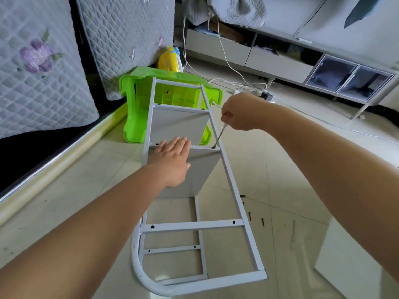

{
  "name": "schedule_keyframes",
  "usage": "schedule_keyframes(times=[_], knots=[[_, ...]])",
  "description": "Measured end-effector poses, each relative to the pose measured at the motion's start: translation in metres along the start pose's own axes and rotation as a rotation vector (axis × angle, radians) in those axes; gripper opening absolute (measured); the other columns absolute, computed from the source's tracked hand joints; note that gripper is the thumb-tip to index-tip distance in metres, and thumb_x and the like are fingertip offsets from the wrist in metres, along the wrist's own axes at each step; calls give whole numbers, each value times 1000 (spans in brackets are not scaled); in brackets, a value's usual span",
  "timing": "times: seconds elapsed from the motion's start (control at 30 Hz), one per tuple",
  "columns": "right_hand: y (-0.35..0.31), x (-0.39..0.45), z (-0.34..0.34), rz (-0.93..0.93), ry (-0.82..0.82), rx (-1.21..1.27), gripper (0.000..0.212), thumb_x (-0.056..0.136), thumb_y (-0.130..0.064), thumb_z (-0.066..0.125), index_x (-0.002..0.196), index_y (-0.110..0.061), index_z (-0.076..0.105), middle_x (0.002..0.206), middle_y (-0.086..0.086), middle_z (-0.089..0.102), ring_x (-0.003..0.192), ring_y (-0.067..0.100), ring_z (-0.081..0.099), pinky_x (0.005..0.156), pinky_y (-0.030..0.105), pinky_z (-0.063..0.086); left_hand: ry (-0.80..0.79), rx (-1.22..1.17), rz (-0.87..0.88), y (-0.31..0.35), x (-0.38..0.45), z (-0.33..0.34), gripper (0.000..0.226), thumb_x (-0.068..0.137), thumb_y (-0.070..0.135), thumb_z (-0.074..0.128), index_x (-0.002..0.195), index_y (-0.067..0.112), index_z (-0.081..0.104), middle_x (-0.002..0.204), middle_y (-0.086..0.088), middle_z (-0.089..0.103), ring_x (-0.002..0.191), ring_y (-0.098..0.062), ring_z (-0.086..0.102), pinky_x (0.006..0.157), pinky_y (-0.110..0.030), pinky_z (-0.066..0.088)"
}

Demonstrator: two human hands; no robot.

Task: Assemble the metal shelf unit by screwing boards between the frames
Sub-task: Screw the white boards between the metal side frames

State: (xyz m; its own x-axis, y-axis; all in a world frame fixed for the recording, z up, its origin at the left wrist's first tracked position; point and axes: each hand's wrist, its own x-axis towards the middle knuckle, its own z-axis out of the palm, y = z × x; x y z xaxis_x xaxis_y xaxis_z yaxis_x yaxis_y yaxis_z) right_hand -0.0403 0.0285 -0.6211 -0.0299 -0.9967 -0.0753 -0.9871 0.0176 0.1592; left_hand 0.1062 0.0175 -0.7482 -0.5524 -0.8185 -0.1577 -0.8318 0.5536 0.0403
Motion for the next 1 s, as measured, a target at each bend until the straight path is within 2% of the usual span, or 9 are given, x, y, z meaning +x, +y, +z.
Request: schedule_keyframes(times=[0.1, 0.2, 0.3, 0.4, 0.63, 0.73, 0.8, 0.87, 1.0], knots=[[-3, 8, 3, 119, 22, 41, 27, 88, -12, 42, 64, -1, 43, 73, 9, 49, 77, 30, 47, 60, 29, 40, 7, -5, 3, 0, 0, 0, 59, 102, 30, 20, 147, 11, -11, 155, -2, -17, 143, -15, -14, 115, -34, -7], [-6, 9, 0, 254, 22, 128, 26, 83, -7, 43, 58, -11, 34, 65, 3, 36, 64, 24, 41, 52, 22, 32, -4, -5, -1, -1, -1, -2, 59, 102, 30, 20, 147, 11, -12, 155, -2, -18, 143, -15, -14, 115, -34, -7], [-12, 2, -2, 212, -18, 115, 20, 88, -9, 41, 68, -7, 42, 81, 7, 51, 80, 27, 51, 66, 26, 39, -7, 2, 14, -2, -2, -4, 59, 102, 31, 19, 147, 10, -12, 155, -2, -18, 143, -15, -14, 115, -34, -7], [-13, -5, -4, 60, -84, -10, 28, 96, -17, 36, 109, -1, 54, 120, 15, 54, 111, 31, 51, 85, 31, 42, -14, -21, 19, -2, -1, -4, 59, 102, 32, 18, 147, 10, -13, 155, -2, -19, 143, -15, -15, 115, -35, -7], [0, -15, -11, -69, -156, -225, 30, 98, -24, 37, 111, -5, 57, 112, 12, 58, 107, 29, 54, 84, 32, 43, -31, -35, 28, -4, -1, -2, 60, 101, 36, 16, 147, 10, -13, 155, -3, -19, 143, -15, -16, 115, -34, -9], [-3, -12, -9, -32, -169, -212, 32, 98, -22, 36, 97, -1, 60, 90, 10, 59, 92, 29, 53, 79, 31, 45, -20, -33, 29, -3, 0, -1, 60, 101, 36, 17, 147, 10, -11, 155, -3, -18, 143, -14, -15, 115, -34, -8], [-8, -8, -12, 47, -211, -165, 30, 95, -14, 38, 82, 0, 61, 51, 2, 55, 69, 25, 49, 58, 20, 46, -16, -33, 30, -3, -1, -1, 60, 101, 35, 17, 147, 10, -11, 155, -2, -19, 143, -14, -15, 115, -34, -8], [-14, -1, -15, 116, -239, -134, 31, 92, -6, 37, 87, 0, 67, 25, -6, 43, 51, 16, 41, 41, 17, 39, -17, -28, 31, -3, -2, -2, 59, 101, 35, 17, 148, 11, -11, 155, -2, -19, 143, -14, -15, 115, -34, -8], [-22, 12, -10, 150, -286, -114, 30, 88, -7, 34, 63, -5, 51, 83, 5, 62, 69, 20, 57, 83, 31, 48, -23, -28, 26, -2, -2, -3, 59, 101, 34, 17, 147, 11, -11, 155, -3, -19, 143, -14, -15, 115, -34, -8]])
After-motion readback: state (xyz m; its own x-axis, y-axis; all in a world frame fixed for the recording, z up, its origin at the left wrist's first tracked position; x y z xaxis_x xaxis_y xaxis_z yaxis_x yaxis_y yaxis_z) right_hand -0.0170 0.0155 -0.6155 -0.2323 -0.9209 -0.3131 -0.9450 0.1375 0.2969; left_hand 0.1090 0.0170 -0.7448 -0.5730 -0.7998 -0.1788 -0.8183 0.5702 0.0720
